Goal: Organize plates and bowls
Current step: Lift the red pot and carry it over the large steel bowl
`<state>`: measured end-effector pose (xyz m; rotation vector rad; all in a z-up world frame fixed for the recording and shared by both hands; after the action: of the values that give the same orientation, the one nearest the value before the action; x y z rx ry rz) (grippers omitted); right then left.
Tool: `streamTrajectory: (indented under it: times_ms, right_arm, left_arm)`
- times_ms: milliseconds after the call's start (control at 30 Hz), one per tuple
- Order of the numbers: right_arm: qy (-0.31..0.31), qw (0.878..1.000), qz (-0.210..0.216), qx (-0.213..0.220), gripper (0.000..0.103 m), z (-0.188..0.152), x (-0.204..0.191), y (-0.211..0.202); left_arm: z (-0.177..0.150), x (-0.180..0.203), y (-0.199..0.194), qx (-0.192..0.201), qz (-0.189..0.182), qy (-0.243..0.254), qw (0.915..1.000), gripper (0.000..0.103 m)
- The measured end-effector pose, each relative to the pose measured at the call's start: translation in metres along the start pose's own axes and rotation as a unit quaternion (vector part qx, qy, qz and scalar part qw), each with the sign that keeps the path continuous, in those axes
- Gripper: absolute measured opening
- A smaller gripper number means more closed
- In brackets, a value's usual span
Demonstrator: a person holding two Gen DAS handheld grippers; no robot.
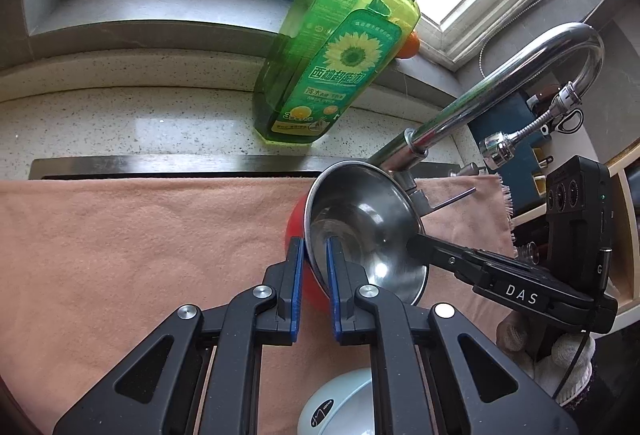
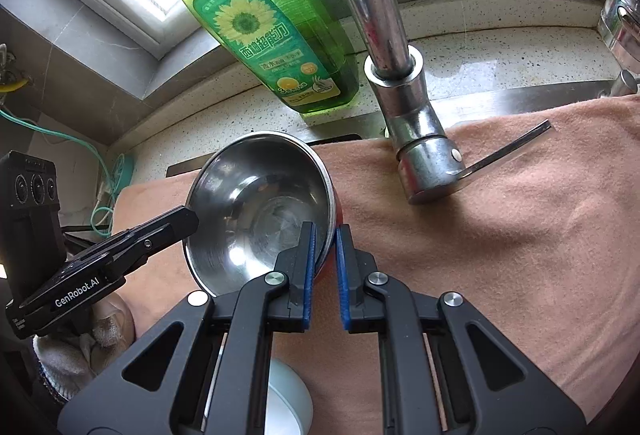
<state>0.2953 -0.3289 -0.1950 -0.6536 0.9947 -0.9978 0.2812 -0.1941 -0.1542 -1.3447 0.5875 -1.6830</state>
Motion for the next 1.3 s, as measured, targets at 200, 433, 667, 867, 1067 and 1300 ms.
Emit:
streamTrajectory:
  times_ms: [200,433,667,867,1067,1300]
  right_arm:
    - [-0.016,1.000,-0.004,0.013,0.010,-0.002,-0.026,-0.018]
    - [-0.037,0.999,-0.003,0.024,0.010,-0.011,-0.070,-0.033]
    - [-0.066,0.997,0.005,0.025,0.010,-0.027,-0.128,-0.034]
    - [-0.097,0.995,0.016,0.018,0.010,-0.042,-0.179,-0.027]
    - [-0.133,0.990,0.039,0.010,0.010,-0.050,-0.235,-0.016]
    - [-0.182,0.981,0.066,-0.009,0.010,-0.060,-0.300,0.003]
  left_arm:
    - [-0.005,0.000,-0.031,0.019,-0.007,0.010,0.9997,0.010]
    - [-0.019,-0.012,-0.072,0.037,-0.011,0.014,0.9992,0.010]
    - [-0.038,-0.041,-0.116,0.056,-0.009,0.003,0.9984,0.010]
    - [-0.058,-0.075,-0.154,0.075,0.000,-0.013,0.9971,0.010]
    - [-0.076,-0.115,-0.198,0.100,0.011,-0.045,0.9939,0.010]
    - [-0.096,-0.160,-0.243,0.132,0.030,-0.087,0.9869,0.010]
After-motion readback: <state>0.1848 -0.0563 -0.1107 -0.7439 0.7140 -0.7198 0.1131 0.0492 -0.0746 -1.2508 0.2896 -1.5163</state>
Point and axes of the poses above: each gripper's, at about its wrist camera, not at the fingertips, and y roughly the way its jaws point, x to its right, z to its top, the point moved 5 cm from there along y, roughly the way its jaws point, and after that the axes turned 11 degrees about -y, right-handed, at the moved point
